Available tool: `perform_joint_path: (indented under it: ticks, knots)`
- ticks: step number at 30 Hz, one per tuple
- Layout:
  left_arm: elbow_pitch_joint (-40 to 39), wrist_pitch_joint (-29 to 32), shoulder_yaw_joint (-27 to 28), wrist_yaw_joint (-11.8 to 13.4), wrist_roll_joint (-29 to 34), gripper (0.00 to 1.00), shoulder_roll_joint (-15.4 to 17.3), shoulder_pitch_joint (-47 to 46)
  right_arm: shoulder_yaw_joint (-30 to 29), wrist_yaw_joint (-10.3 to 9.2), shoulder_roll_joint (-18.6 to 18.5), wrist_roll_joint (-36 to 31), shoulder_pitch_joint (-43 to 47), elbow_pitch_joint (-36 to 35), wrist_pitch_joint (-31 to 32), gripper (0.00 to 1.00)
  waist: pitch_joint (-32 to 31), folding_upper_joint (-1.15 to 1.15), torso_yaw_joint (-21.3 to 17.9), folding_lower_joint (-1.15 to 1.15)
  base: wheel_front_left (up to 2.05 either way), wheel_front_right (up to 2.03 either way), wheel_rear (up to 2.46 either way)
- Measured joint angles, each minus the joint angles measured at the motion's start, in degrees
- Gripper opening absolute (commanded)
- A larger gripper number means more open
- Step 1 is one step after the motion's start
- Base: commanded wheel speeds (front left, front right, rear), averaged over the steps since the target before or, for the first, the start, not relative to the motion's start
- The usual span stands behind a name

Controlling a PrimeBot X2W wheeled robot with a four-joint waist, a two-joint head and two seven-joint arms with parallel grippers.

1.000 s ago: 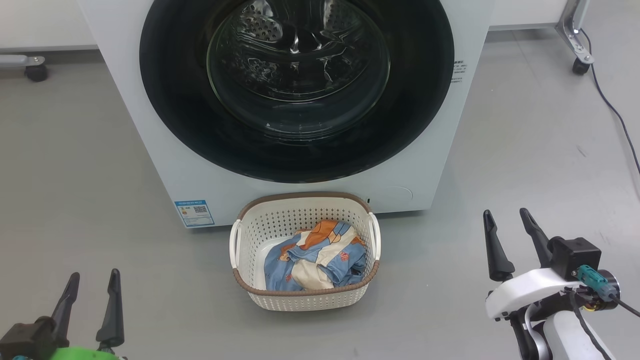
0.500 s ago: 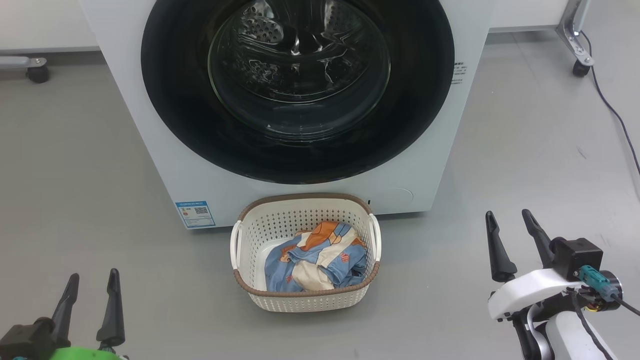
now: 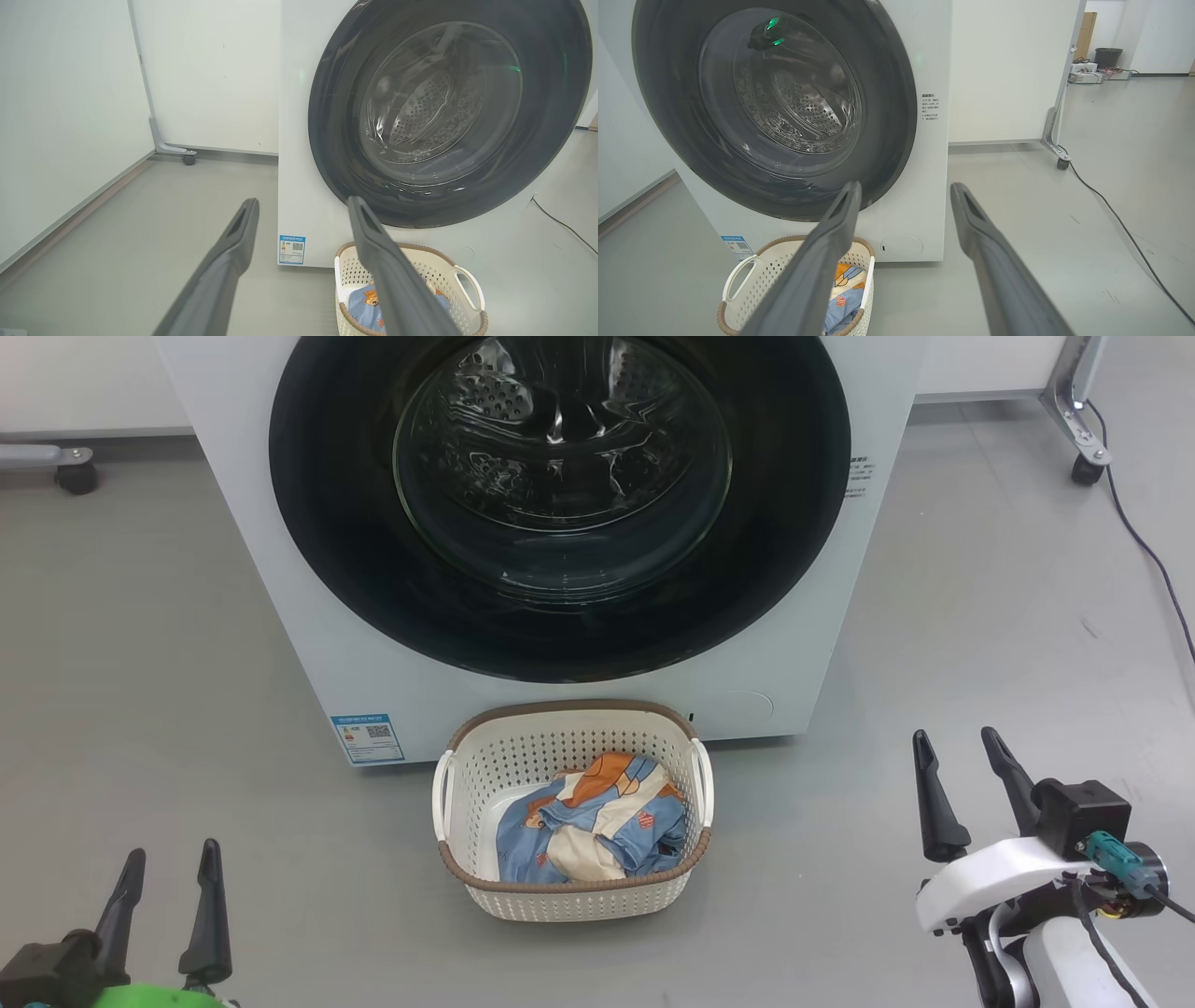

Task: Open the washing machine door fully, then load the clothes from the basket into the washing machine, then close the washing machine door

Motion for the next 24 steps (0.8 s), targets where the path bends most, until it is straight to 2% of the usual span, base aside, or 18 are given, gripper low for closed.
perform_joint_path:
  ticks: [12, 24]
  knots:
    - [-0.02, 0.00, 0.31, 0.00, 0.02, 1.00, 0.04, 0.01, -0.60, 0.00, 0.11, -0.34, 0.01, 0.01, 0.00, 1.00, -0.14, 0.00, 0.11, 0.00, 0.22, 0.22, -0.44]
    - [-0.22, 0.00, 0.49, 0.00, 0.02, 1.00, 0.05, -0.01, -1.38, 0.00, 0.36, -0.35, 0.08, -0.05, 0.00, 1.00, 0.19, 0.00, 0.46, 0.00, 0.50, 0.50, -1.01]
